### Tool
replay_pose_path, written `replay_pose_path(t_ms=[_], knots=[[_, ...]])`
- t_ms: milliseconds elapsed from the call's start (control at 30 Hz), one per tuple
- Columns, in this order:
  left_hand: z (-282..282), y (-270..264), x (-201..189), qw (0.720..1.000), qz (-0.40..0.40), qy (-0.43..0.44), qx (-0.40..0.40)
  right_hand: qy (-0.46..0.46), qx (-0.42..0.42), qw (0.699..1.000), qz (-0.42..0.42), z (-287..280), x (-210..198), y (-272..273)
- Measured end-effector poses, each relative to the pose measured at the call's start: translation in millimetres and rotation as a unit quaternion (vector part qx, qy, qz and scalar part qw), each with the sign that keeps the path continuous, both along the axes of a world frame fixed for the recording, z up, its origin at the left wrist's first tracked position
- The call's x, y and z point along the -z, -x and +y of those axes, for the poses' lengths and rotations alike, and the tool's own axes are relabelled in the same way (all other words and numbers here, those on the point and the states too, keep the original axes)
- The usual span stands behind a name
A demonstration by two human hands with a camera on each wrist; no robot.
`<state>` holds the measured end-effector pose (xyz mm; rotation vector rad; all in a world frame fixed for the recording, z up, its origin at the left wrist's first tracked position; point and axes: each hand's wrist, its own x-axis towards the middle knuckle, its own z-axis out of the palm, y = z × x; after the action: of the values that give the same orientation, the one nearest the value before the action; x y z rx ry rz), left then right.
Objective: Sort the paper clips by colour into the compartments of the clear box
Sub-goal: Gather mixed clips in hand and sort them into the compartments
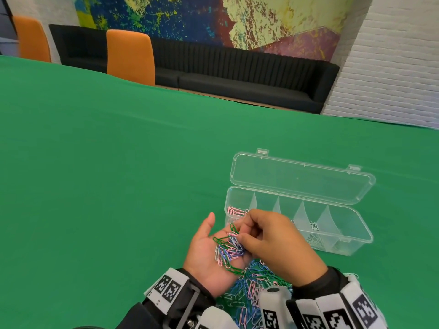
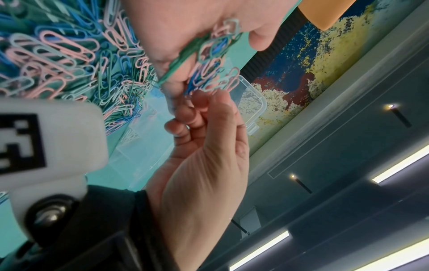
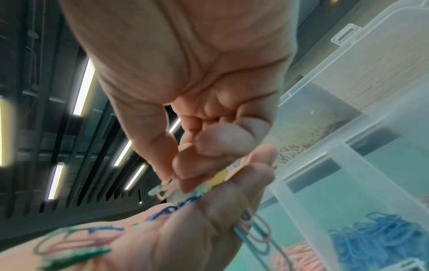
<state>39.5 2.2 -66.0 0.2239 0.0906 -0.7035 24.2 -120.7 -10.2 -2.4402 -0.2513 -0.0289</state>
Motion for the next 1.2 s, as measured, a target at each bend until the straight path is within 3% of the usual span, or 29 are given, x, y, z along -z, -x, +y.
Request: replay_pose_path(t_ms=[467,733,1000,1200], knots=[[-0.8,-1.1,-5.3,0.999,0.022,-0.035,-0.026,0.032,-0.01,0.998,-0.057,0.8,-12.6,3.1],[0.7,-3.9,-6.1,0.998,0.046,-0.026,-0.032,-0.02,0.017,0.998,-0.061,1.3,-17.8,2.5],[10.5,-14.2,-3.9,0.979,0.097,-0.018,-0.18,-0.062,0.104,0.988,-0.092,-0.9,-13.0,-26.8],[16.1,-18.5,0.5,0.974,0.095,-0.016,-0.205,-0.066,0.102,0.989,-0.082,-10.2,-8.4,-21.3]])
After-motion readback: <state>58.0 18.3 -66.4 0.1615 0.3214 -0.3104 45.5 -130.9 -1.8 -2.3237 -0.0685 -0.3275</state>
